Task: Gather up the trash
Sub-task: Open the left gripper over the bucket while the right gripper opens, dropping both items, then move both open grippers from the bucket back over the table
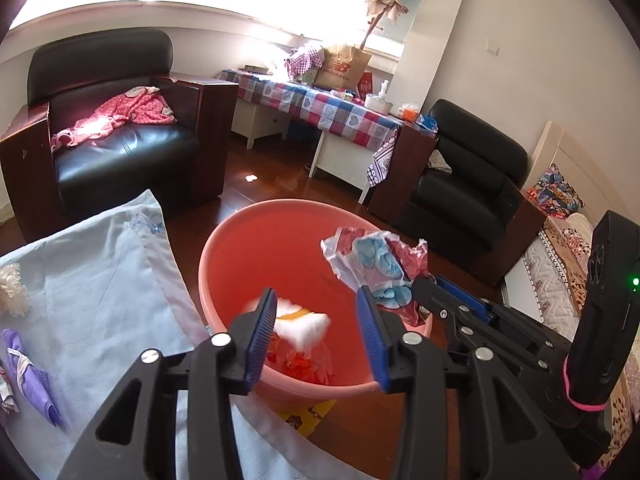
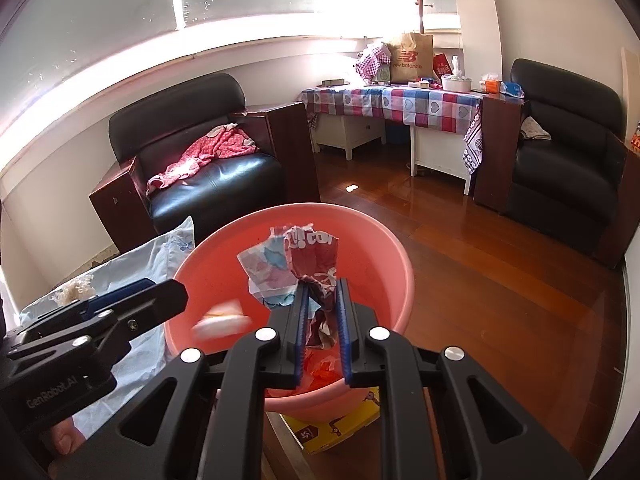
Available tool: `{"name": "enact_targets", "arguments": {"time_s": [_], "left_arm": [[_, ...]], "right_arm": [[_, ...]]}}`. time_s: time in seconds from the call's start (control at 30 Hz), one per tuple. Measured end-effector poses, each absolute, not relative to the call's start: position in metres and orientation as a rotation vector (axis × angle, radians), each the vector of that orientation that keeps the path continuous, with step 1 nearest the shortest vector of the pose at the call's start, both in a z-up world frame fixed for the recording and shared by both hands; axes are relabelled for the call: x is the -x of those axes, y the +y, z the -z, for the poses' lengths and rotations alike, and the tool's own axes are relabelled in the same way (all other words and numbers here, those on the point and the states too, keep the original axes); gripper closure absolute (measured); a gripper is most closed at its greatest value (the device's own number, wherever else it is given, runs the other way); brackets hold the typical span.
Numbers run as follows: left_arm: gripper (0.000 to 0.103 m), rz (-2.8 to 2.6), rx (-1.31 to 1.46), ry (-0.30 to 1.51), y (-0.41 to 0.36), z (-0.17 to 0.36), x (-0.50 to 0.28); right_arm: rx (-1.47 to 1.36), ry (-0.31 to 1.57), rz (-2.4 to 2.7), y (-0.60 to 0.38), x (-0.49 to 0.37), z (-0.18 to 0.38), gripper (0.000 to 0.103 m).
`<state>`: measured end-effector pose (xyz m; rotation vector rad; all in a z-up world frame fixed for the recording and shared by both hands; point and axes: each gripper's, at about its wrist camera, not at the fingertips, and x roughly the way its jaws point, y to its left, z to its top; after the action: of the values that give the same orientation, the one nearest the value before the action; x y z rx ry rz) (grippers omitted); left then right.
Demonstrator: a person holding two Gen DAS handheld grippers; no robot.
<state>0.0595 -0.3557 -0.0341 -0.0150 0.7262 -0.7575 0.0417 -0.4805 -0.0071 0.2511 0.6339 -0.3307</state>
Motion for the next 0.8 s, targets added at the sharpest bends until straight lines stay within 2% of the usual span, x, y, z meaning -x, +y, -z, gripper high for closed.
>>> {"name": "enact_targets", "arguments": {"time_s": [0.4, 0.43, 0.5, 0.57, 0.8], "left_arm": [[0.047, 0.770, 0.003, 0.699, -0.349, 0.025, -0.051], [0.046, 0.769, 0.004, 0.698, -0.348, 0.024, -0.050], [0.045, 0.765, 0.010, 0.696, -0.344, 0.023, -0.049], [0.045, 0.761, 0.015, 0.694, -0.339, 0.021, -0.052], [0.045, 0.726, 0.045, 0.675, -0.312, 0.013, -0.049]], "right_arm": [[-0.280, 0.662, 0.310, -0.486, -0.039, 0.004, 0.088], [-0.279, 0.661, 0.309, -0.486, -0.038, 0.003, 0.087], [-0.279, 0.654, 0.304, -0.486, -0.036, 0.001, 0.074], [-0.282, 0.643, 0.296, -0.485, -0.035, -0.001, 0.069], [-0.260, 0.617, 0.284, -0.476, -0.030, -0.008, 0.069]]}}
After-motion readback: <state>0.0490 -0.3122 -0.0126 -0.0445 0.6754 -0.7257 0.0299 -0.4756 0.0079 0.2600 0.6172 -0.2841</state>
